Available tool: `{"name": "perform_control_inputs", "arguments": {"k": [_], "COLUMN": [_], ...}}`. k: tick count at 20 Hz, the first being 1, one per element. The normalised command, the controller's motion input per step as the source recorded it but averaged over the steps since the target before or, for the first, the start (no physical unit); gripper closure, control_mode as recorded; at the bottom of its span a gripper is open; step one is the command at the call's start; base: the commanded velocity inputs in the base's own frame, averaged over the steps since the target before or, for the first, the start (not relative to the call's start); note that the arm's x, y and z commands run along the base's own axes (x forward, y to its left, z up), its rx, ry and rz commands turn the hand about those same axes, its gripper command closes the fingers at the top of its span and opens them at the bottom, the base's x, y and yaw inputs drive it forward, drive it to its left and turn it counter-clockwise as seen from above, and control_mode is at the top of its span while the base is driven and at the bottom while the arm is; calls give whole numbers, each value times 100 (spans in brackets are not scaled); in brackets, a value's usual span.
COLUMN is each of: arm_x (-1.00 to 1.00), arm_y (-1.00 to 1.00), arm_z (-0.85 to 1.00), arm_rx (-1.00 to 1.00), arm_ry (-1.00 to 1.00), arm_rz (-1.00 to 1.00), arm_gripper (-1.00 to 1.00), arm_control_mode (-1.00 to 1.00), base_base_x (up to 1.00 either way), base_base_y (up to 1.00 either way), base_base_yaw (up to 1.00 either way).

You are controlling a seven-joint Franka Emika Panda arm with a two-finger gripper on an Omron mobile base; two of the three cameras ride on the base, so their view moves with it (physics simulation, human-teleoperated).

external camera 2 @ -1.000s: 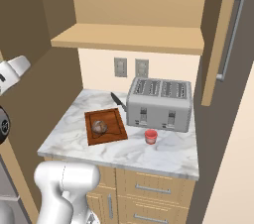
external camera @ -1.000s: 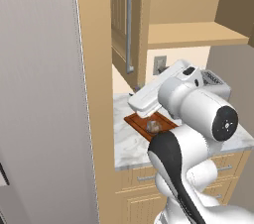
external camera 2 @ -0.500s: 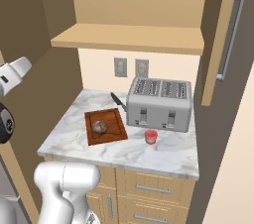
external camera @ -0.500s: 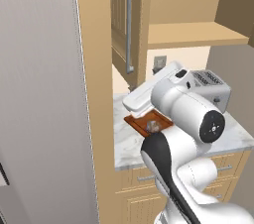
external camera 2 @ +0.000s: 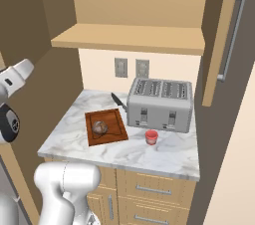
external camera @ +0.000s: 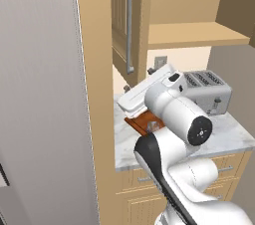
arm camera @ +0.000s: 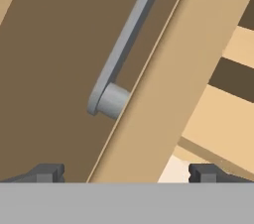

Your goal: Pick the bread, place it on the cutting board, pick the jam, place it on the counter, and close the cabinet.

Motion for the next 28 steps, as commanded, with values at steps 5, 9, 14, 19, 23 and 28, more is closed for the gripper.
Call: {"name": "perform_control_inputs", "arguments": {"k": [5,9,14,19,23,28], "arm_x": [32,34,39,37,32,32], "arm_y": [9,9,-3,-28,-48,-55], "arm_z": [-15,-14,-1,0,0,0], "arm_rx": [2,2,7,11,14,15], "arm_ry": [-3,-3,-6,-12,-14,-16], "arm_rz": [0,0,-1,-7,-13,-15], "arm_gripper": [-100,-100,-100,-100,-100,-100], "arm_control_mode": [-100,-100,-100,-100,-100,-100], "base_base_x": [0,0,0,0,0,0], "base_base_y": [0,0,0,0,0,0], "base_base_yaw": [0,0,0,0,0,0]}}
